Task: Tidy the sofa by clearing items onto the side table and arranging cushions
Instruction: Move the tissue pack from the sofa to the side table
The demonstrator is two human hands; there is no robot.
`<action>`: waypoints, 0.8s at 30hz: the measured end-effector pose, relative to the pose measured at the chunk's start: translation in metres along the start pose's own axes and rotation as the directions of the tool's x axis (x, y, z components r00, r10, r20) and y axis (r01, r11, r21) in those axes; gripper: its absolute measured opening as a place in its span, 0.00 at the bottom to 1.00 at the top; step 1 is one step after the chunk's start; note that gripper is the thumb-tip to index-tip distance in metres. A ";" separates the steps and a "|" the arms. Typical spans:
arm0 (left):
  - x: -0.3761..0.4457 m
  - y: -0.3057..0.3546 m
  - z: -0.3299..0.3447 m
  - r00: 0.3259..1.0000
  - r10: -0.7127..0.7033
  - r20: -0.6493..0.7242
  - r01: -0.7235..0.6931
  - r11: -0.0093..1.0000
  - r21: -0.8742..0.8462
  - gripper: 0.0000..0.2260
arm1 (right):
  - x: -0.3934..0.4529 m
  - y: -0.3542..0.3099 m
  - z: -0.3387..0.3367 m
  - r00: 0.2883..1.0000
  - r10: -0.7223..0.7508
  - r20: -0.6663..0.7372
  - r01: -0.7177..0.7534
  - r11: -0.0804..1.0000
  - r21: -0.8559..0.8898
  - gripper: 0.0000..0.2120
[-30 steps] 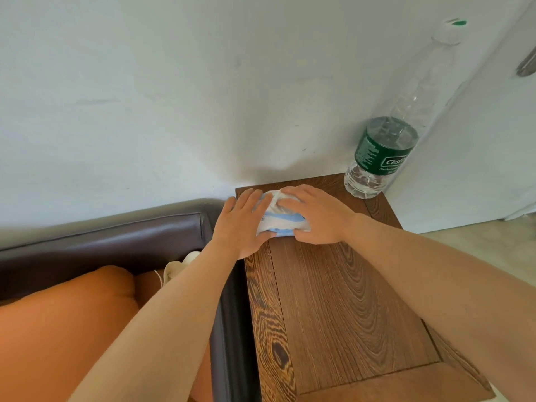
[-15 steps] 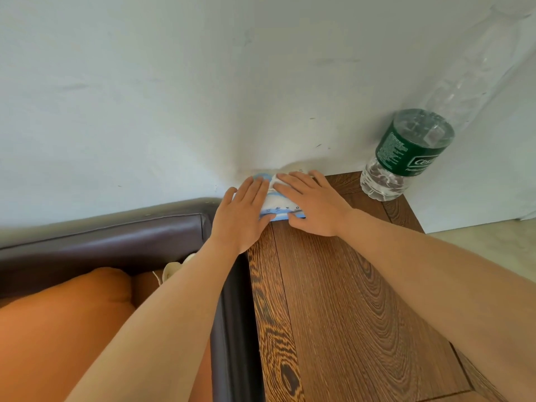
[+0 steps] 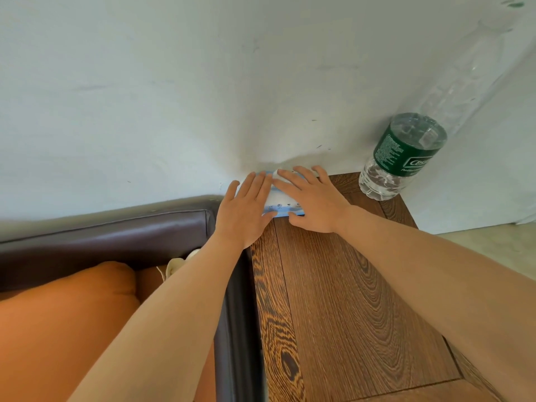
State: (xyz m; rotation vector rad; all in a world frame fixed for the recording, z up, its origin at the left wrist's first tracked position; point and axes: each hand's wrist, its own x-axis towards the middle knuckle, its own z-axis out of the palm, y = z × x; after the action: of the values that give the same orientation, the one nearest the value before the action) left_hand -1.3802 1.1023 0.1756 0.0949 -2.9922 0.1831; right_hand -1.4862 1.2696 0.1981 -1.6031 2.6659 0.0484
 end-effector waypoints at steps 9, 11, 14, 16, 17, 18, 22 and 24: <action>-0.035 0.004 -0.027 0.999 0.008 -0.049 -0.002 0.992 0.124 0.31 | -0.026 -0.019 -0.027 1.000 -0.011 -0.016 0.012 1.000 0.016 0.32; -0.051 0.006 -0.032 0.998 0.001 -0.059 0.006 0.991 0.131 0.31 | -0.036 -0.027 -0.031 1.000 -0.017 0.007 0.017 0.999 0.029 0.32; -0.080 0.008 -0.039 0.998 -0.032 -0.051 0.039 0.988 0.151 0.31 | -0.050 -0.042 -0.038 0.999 -0.040 -0.002 0.040 0.999 0.032 0.30; -0.099 0.010 -0.045 0.997 -0.046 -0.057 0.054 0.987 0.149 0.31 | -0.059 -0.053 -0.043 0.998 -0.058 -0.012 0.058 0.998 0.038 0.30; -0.108 0.011 -0.049 0.997 -0.055 -0.059 0.063 0.986 0.155 0.31 | -0.064 -0.059 -0.045 0.997 -0.073 -0.016 0.073 0.996 0.043 0.29; -0.117 0.013 -0.054 0.997 -0.064 -0.053 0.072 0.984 0.165 0.31 | -0.069 -0.066 -0.047 0.996 -0.089 -0.019 0.090 0.995 0.049 0.29; -0.152 0.021 -0.076 0.993 -0.113 -0.034 0.117 0.978 0.173 0.30 | -0.092 -0.093 -0.055 0.988 -0.150 -0.038 0.152 0.987 0.060 0.29; -0.173 0.027 -0.088 0.991 -0.133 -0.001 0.132 0.978 0.162 0.30 | -0.104 -0.108 -0.061 0.982 -0.178 -0.056 0.181 0.981 0.065 0.29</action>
State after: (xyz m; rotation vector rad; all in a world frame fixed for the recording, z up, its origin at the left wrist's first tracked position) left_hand -1.1996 1.1498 0.2339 0.3125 -2.9619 0.4107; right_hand -1.3430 1.3079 0.2625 -1.8376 2.5139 -0.0903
